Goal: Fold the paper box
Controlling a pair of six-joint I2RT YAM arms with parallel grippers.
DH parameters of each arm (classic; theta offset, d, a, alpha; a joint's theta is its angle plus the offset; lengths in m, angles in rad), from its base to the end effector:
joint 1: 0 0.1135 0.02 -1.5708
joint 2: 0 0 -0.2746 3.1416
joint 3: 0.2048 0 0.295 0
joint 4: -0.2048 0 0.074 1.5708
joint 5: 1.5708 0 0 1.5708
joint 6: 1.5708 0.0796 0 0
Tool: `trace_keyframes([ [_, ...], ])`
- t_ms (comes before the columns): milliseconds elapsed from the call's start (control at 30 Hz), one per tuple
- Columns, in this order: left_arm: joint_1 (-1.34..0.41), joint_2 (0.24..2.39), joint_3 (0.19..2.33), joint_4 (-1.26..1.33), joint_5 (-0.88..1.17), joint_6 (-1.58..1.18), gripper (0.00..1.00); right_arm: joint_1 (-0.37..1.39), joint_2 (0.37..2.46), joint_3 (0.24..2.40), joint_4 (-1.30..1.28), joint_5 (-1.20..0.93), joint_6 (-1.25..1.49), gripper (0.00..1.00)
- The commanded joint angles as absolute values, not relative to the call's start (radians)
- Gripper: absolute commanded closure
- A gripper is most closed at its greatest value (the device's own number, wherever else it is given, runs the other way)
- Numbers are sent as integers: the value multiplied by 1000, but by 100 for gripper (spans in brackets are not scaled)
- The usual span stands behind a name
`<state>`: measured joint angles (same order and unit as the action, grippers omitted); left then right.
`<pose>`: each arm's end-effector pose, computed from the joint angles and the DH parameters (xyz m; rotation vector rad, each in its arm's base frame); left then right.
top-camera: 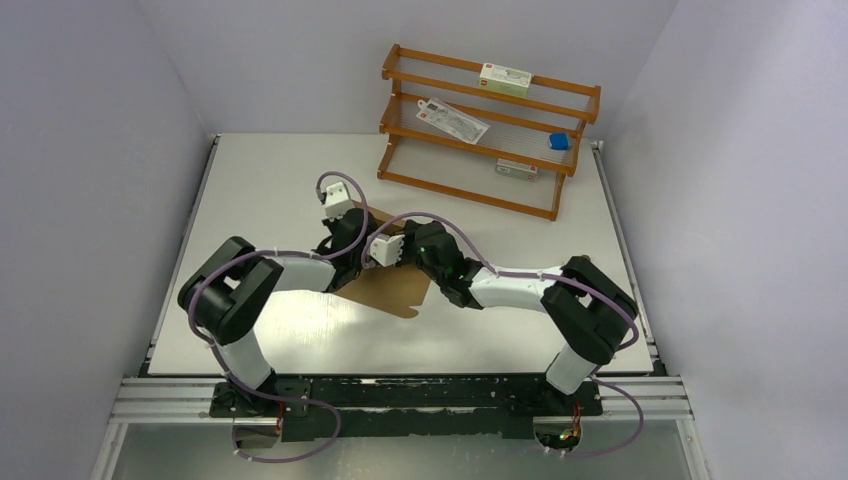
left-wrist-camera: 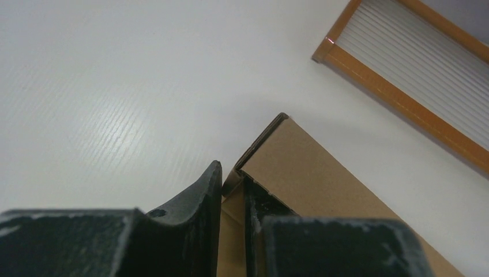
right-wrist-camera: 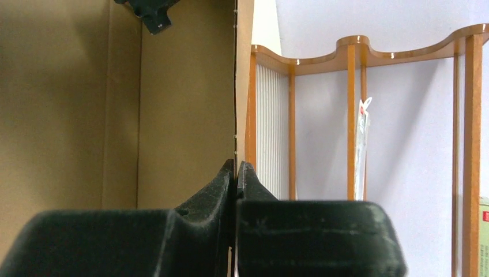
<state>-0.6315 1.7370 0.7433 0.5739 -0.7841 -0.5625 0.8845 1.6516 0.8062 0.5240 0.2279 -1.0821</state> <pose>0.3499 -0.1862 0.1219 -0.4204 1.8157 -0.0410 0.2816 0.3154 0.1630 -1.4884 1.1788 -0.3501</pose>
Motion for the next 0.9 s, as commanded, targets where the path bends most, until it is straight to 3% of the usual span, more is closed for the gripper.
trace_keyframes([
  [0,-606,1794,736,500,-950,-623,95,882,1666,801,399,199,-1034,100],
  [433,-527,1795,624,756,-581,-534,64,870,1653,815,361,148,-1012,100],
  [867,-442,1803,574,900,-374,-575,64,863,1664,834,317,118,-1001,100],
])
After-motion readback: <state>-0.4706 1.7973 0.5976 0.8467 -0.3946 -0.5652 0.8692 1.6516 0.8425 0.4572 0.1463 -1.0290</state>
